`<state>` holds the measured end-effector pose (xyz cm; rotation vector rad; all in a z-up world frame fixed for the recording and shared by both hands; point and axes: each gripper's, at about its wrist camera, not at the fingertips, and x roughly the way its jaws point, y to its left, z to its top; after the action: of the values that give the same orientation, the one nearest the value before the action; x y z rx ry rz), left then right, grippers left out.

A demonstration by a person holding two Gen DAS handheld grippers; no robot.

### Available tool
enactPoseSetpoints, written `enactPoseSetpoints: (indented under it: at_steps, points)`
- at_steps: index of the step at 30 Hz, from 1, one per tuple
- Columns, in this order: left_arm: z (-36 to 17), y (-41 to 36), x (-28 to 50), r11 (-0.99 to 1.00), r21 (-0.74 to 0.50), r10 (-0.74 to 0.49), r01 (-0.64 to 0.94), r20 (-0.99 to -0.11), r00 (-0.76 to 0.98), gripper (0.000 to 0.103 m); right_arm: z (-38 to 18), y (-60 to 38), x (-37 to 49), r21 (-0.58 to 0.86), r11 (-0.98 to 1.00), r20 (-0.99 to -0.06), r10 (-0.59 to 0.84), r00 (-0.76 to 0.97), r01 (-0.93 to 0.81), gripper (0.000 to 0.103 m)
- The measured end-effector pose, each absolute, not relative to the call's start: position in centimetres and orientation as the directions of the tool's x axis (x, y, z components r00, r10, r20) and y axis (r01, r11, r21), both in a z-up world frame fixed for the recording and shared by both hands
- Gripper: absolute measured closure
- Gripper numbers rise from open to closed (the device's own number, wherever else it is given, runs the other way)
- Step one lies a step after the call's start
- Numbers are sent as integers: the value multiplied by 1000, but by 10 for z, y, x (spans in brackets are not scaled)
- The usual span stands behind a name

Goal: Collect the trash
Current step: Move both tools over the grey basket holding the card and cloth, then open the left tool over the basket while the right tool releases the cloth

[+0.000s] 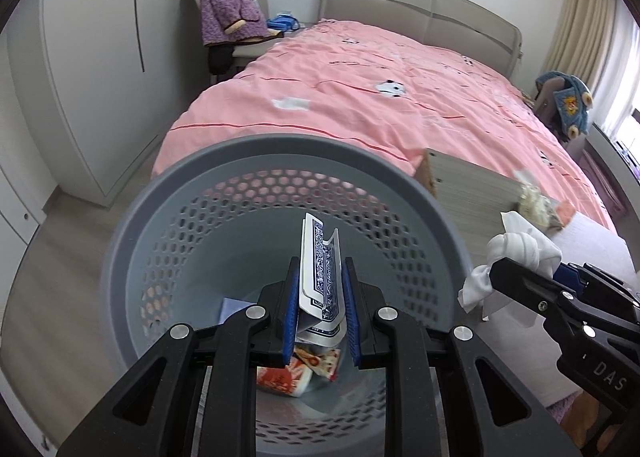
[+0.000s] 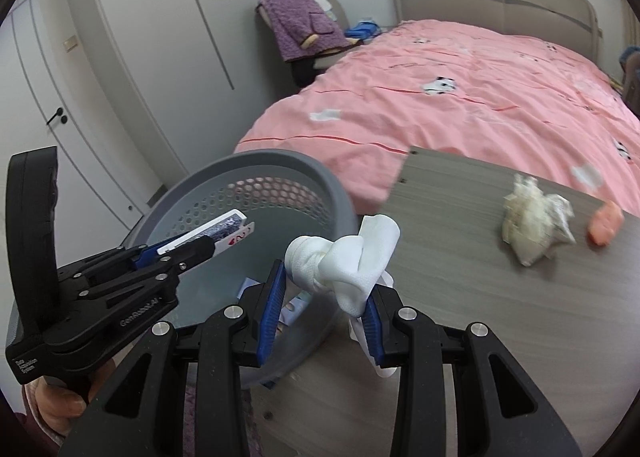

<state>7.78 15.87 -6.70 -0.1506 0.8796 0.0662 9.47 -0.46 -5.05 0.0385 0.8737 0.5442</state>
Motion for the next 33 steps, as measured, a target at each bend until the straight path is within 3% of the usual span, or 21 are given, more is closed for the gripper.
enactPoseSetpoints:
  at_steps: [18, 20, 21, 22, 33]
  points:
    - [-71, 193, 70, 978, -70, 72, -197, -771, 633, 84, -57, 39, 102, 248, 817, -721, 514, 464, -520, 65]
    - [-70, 195, 70, 976, -83, 66, -202, -770, 634, 71, -56, 39, 102, 252, 815, -715, 520, 467, -522, 57]
    - [-69, 195, 69, 975, -88, 65, -206, -768, 637, 57, -54, 38, 101, 251, 813, -710, 523, 471, -525, 52]
    - [-68, 197, 67, 973, -90, 70, -214, -763, 642, 52, -53, 38, 100, 249, 813, -704, 524, 478, -526, 49]
    - [-60, 205, 52, 965, -31, 149, -259, -750, 645, 48, -54, 40, 96, 243, 814, -708, 521, 477, -528, 47]
